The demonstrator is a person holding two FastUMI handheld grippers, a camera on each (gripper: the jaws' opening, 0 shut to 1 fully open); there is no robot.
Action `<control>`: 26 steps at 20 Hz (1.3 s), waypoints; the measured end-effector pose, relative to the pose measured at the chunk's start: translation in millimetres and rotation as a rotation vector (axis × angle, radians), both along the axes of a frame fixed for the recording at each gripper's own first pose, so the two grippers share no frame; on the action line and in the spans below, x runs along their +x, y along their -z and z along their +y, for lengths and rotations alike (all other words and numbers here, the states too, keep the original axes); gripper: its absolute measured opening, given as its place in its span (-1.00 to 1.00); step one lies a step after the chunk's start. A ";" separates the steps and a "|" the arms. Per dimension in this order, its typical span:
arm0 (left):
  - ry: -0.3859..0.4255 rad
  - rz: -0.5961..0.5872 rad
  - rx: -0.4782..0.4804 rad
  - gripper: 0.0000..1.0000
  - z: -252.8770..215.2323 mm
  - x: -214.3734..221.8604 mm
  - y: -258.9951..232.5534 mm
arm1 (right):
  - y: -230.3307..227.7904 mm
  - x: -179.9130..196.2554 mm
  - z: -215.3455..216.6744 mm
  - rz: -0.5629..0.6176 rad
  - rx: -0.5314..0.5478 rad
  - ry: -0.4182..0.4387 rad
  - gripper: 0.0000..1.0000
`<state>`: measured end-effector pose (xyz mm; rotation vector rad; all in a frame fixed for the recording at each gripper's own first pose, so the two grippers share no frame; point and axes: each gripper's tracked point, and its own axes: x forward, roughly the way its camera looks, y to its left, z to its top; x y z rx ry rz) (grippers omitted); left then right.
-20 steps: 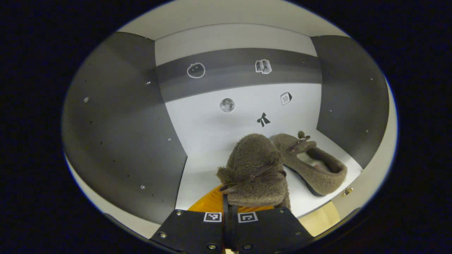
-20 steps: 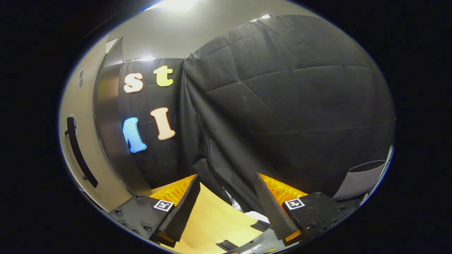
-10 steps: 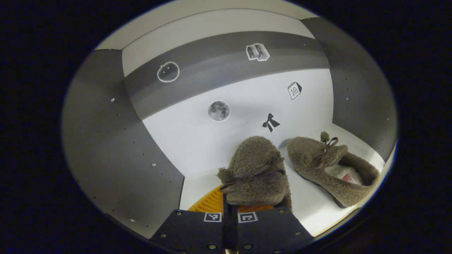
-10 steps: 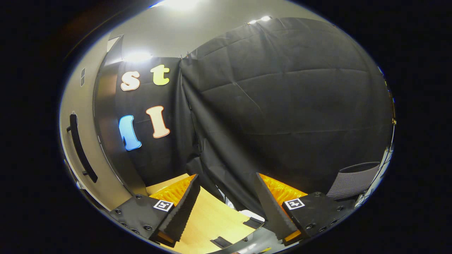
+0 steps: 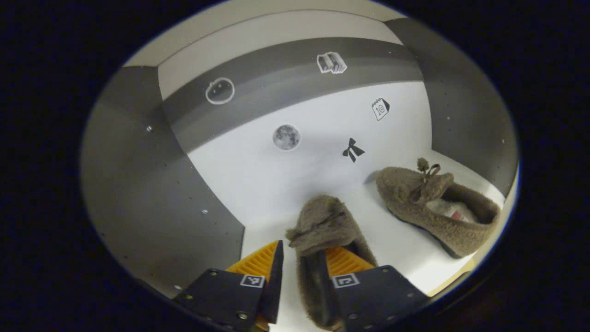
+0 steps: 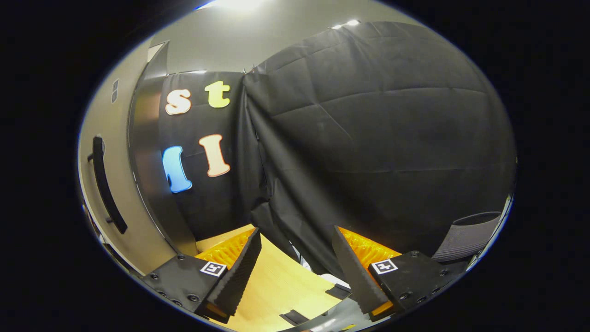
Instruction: Grab one shoe with the right hand and put it into the shoe cabinet, grab the other shoe with the left hand and put it into the shoe cabinet; then close the right door with the right hand and the left door with the left hand.
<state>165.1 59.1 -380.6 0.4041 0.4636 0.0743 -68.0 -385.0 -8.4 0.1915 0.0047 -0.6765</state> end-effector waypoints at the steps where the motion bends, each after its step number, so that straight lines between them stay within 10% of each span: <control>1: -0.003 -0.015 0.013 -0.04 1.6 -5.4 -6.4 | 3.3 3.9 2.9 0.013 0.003 -0.017 0.96; 4: 0.009 -0.040 -0.065 0.89 -8.5 -32.2 -17.6 | 3.4 16.9 10.1 0.019 0.009 -0.068 0.96; 17: -0.016 -0.390 -0.191 1.00 -78.2 -203.2 -99.1 | -60.1 98.4 39.7 -0.049 -0.079 -0.381 0.86; 26: -0.177 -0.515 -0.223 1.00 -87.5 -319.2 -104.4 | -101.7 132.9 66.6 -0.068 -0.125 -0.534 0.96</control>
